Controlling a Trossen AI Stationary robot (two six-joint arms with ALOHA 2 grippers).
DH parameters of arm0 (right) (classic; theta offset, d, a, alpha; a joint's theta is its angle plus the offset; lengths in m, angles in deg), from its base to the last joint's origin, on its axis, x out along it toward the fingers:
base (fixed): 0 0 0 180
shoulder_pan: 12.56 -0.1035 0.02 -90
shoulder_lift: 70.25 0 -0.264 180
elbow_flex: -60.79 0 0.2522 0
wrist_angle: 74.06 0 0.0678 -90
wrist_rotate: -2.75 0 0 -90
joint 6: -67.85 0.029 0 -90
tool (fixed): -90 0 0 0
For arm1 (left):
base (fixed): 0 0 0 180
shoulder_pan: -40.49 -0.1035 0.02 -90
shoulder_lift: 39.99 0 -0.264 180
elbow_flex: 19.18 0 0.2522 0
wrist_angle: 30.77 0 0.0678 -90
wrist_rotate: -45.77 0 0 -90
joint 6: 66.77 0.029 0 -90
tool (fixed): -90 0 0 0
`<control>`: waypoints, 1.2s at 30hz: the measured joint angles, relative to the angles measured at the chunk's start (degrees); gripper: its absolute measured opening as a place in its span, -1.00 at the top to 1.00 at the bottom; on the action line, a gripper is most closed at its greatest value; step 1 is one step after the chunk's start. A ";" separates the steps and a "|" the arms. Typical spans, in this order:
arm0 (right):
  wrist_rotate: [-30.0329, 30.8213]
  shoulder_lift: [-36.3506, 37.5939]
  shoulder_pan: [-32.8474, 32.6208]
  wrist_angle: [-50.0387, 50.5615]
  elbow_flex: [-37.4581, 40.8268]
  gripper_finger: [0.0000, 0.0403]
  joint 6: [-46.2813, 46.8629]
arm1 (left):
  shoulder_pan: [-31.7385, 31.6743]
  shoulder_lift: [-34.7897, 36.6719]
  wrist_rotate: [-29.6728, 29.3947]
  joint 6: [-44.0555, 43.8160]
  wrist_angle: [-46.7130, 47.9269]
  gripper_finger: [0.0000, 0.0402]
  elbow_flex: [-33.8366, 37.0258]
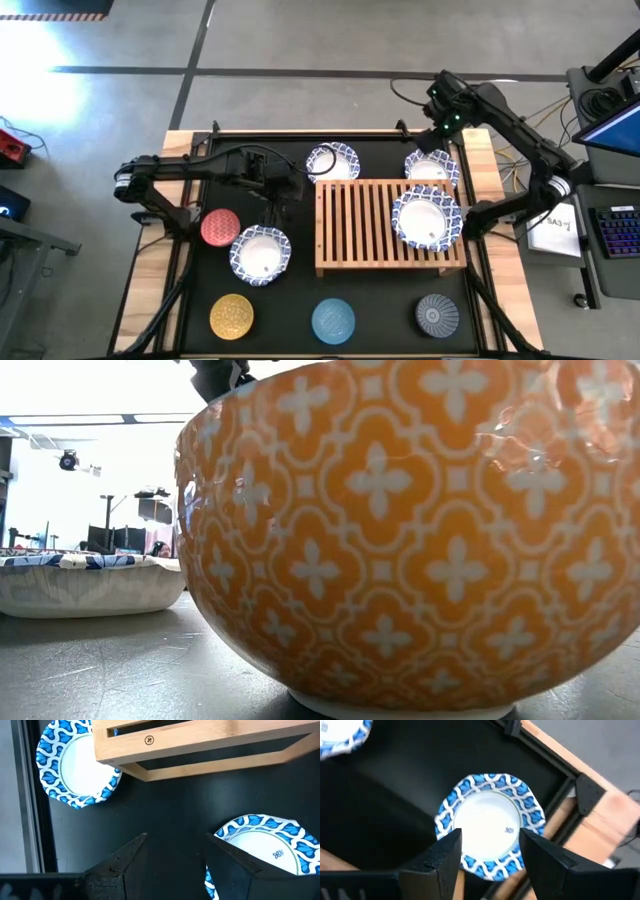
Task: Place and stack bowls onto a shelf
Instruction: Stack the top right big white and blue bowl on top of the big white and blue bowl
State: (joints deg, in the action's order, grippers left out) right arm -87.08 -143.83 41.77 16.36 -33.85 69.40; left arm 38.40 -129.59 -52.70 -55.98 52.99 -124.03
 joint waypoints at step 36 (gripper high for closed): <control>-6.68 -17.02 0.54 -5.42 2.28 -0.01 17.83 | -0.02 8.05 -2.81 -1.38 6.14 0.13 0.04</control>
State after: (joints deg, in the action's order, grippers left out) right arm -93.77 -160.85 42.32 10.94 -31.58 87.22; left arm 38.38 -121.54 -55.51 -57.36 59.13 -123.99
